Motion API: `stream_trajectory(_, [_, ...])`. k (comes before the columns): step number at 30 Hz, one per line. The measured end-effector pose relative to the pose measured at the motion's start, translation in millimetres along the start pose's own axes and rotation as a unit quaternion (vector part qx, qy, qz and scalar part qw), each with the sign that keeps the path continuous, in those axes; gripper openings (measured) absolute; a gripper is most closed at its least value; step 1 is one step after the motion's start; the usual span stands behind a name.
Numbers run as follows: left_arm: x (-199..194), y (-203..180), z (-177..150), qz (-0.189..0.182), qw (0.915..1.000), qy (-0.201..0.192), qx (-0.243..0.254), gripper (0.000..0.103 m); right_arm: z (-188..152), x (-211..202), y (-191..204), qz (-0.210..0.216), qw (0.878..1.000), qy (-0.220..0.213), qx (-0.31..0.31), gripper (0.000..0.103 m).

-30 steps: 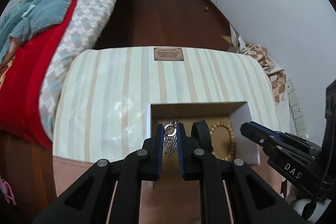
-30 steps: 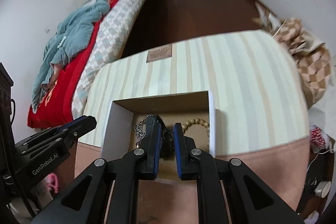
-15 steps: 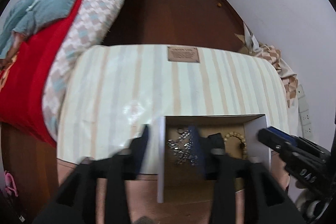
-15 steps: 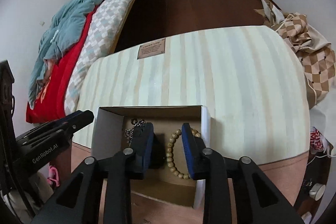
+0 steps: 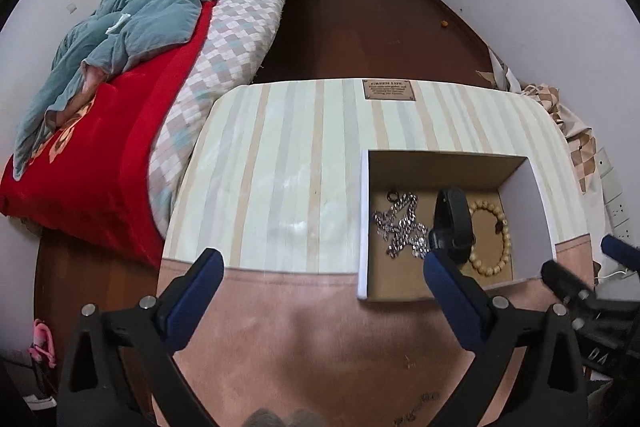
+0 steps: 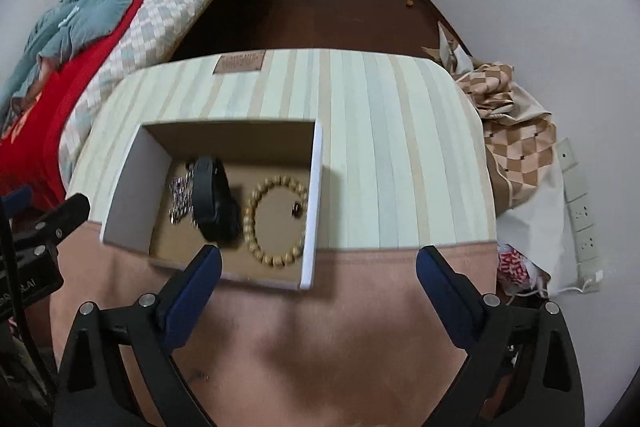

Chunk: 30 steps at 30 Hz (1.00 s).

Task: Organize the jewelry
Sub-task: 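Open both grippers inside the white box and withdraw them over the table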

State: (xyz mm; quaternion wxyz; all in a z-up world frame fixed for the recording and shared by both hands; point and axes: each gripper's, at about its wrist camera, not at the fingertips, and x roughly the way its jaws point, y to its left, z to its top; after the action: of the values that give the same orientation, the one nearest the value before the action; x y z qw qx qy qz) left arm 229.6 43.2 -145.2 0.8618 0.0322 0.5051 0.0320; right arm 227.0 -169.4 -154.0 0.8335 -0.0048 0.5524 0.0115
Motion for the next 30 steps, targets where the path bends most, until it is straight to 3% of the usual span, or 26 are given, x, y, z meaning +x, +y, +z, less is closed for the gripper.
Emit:
stream_trajectory(9, [-39, 14, -25, 0.026, 0.9990, -0.036, -0.010, 0.102, -30, -34, 10, -0.007, 1.000, -0.021, 0.014, 0.102])
stream_trajectory(30, [-148, 31, -69, 0.018, 0.9908, -0.132, -0.026, 0.102, -74, -162, 23, -0.035, 0.992, -0.123, 0.013, 0.102])
